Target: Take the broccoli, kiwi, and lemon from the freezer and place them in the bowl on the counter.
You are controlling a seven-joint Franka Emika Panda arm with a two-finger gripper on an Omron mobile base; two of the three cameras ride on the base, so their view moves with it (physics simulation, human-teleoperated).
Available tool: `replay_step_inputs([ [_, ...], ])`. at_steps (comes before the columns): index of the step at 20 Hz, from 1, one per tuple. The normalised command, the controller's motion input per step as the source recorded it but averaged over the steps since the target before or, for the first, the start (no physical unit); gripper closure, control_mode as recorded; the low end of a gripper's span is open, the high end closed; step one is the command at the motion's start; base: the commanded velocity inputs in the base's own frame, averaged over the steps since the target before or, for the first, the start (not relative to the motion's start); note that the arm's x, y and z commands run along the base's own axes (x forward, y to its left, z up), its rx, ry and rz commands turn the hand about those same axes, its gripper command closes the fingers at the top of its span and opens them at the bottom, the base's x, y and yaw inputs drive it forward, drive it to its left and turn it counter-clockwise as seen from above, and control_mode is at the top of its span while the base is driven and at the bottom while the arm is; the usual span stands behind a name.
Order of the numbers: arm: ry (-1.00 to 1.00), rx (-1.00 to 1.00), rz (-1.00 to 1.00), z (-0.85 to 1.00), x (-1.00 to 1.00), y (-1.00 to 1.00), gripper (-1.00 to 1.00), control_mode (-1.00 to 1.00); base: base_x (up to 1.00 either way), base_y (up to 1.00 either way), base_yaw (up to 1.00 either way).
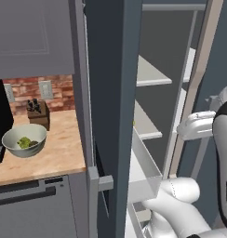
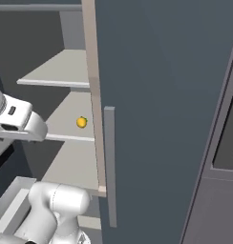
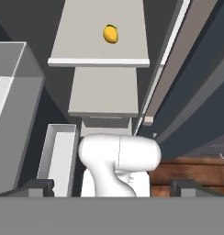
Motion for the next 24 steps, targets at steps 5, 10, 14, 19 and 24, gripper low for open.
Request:
replay_step_inputs([
  [5,-0.12,0.0,0.07,-0.68,0.49,0.05,-1.0,-1.0,0.0,0.0,0.0],
  [10,-0.26,0.05,0.19,-0.8,0.39,-0.07,-1.0,-1.0,0.0,0.0,0.0],
  [14,-0.32,0.02,0.16,-0.57,0.09,-0.04,-1.0,-1.0,0.0,0.0,0.0],
  [19,-0.27,0.03,0.14,-0.34,0.21,0.0,-1.0,-1.0,0.0,0.0,0.0],
  [24,-0.17,0.0,0.05,-0.27,0.42,0.12,-1.0,-1.0,0.0,0.0,0.0],
])
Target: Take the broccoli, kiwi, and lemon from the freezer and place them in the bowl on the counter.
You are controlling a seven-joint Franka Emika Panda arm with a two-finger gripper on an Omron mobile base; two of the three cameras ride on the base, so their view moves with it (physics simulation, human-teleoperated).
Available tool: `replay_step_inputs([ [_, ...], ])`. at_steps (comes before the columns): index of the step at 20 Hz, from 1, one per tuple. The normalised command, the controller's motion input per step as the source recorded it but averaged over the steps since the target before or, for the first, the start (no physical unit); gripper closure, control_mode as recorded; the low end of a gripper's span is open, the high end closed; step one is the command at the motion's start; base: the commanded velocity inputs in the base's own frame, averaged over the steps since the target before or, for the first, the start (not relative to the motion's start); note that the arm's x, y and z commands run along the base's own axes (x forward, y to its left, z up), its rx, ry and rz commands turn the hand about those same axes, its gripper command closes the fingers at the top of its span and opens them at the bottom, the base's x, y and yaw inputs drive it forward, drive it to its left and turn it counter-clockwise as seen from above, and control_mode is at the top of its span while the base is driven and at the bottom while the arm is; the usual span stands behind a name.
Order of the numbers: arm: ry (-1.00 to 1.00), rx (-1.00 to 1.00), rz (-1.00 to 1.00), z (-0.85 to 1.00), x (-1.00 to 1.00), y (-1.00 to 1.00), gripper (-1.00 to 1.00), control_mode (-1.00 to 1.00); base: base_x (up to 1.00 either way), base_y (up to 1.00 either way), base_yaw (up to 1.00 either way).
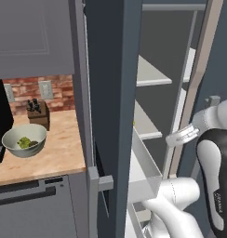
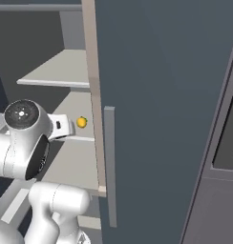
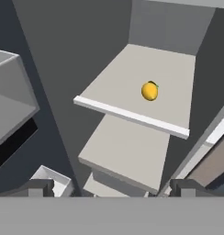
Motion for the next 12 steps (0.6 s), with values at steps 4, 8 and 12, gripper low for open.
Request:
replay_step_inputs([
  [4,-0.11,0.0,0.0,-0.38,0.46,0.29,-1.0,-1.0,0.0,0.0,0.0],
  [8,-0.02,0.0,-0.01,-0.36,0.45,0.29,-1.0,-1.0,0.0,0.0,0.0],
  [12,0.0,0.02,-0.04,-0.36,0.44,0.26,-1.0,-1.0,0.0,0.0,0.0],
])
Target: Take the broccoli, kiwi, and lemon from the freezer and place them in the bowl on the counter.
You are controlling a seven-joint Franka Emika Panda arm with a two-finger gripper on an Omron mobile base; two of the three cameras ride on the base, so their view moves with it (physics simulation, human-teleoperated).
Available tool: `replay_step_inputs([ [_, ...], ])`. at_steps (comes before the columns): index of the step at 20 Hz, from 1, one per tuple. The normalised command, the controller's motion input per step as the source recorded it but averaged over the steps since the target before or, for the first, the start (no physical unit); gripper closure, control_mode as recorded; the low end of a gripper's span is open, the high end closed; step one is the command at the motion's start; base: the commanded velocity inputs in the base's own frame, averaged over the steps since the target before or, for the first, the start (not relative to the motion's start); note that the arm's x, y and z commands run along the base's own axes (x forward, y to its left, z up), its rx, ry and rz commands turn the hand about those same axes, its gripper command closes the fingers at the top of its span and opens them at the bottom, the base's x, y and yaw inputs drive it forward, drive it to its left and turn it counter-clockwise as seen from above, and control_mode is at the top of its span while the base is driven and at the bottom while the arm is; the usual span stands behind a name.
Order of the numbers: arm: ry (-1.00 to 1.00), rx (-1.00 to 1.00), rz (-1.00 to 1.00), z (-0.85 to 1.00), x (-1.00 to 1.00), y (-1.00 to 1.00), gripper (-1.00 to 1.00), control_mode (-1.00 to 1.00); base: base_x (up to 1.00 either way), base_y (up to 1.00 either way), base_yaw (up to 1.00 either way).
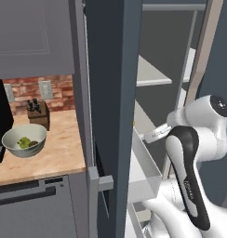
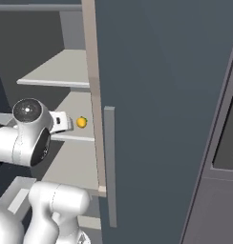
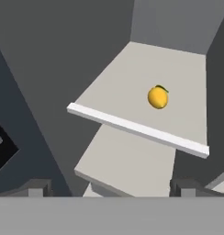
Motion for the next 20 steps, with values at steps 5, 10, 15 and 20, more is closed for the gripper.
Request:
replay_step_inputs([
  [5,0.0,0.08,0.0,-0.23,0.55,0.01,-1.0,-1.0,0.0,0.0,0.0],
  [10,0.0,0.04,0.0,-0.07,0.52,0.04,-1.0,-1.0,0.0,0.0,0.0],
  [15,0.0,0.0,-0.03,-0.15,0.37,0.06,-1.0,-1.0,0.0,0.0,0.0],
  [20,0.0,0.0,-0.14,-0.18,0.24,0.0,-1.0,-1.0,0.0,0.0,0.0],
])
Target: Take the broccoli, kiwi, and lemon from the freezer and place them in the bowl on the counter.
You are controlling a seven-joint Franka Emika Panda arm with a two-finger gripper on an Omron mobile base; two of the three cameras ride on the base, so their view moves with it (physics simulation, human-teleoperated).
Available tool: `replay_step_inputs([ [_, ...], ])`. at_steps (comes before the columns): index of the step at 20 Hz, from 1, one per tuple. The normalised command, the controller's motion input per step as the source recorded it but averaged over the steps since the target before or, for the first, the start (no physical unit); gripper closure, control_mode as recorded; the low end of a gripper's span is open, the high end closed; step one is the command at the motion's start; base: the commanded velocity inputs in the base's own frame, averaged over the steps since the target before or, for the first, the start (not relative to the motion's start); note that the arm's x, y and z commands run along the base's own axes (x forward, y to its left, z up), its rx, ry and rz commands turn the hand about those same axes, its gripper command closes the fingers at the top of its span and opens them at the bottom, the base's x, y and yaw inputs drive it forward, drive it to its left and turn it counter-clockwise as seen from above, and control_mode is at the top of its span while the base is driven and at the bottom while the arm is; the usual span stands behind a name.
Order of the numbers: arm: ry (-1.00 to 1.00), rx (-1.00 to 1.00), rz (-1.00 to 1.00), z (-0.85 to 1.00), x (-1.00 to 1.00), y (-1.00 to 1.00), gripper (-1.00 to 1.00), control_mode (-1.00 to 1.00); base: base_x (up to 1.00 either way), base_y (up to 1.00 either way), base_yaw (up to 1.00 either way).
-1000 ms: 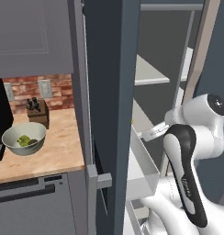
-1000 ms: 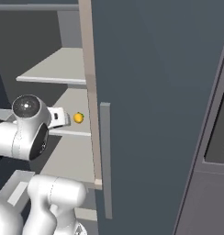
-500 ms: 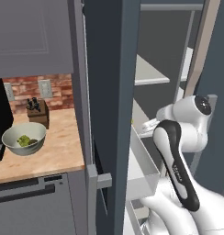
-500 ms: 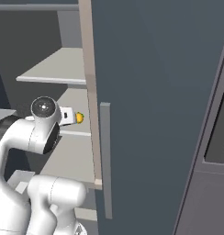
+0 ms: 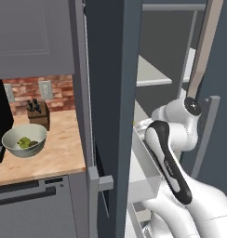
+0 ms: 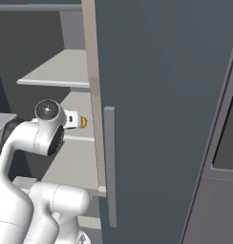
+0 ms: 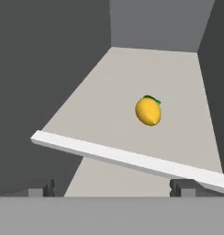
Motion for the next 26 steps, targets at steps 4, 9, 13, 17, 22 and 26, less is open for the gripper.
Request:
replay_step_inputs([
  [4,0.0,-0.01,-0.24,-0.24,0.26,0.0,-1.0,-1.0,0.0,0.0,0.0],
  [9,0.0,0.0,-0.14,-0.07,0.35,-0.06,-1.0,-1.0,0.0,0.0,0.0],
  [13,0.01,0.0,0.0,0.0,0.42,-0.08,-1.0,-1.0,0.0,0.0,0.0],
  [17,0.06,0.0,0.0,-0.02,0.41,0.0,-1.0,-1.0,0.0,0.0,0.0],
  [22,0.11,0.0,0.0,-0.03,0.34,0.0,-1.0,-1.0,0.0,0.0,0.0],
  [26,0.14,0.0,0.0,-0.1,0.26,0.0,-1.0,-1.0,0.0,0.0,0.0],
])
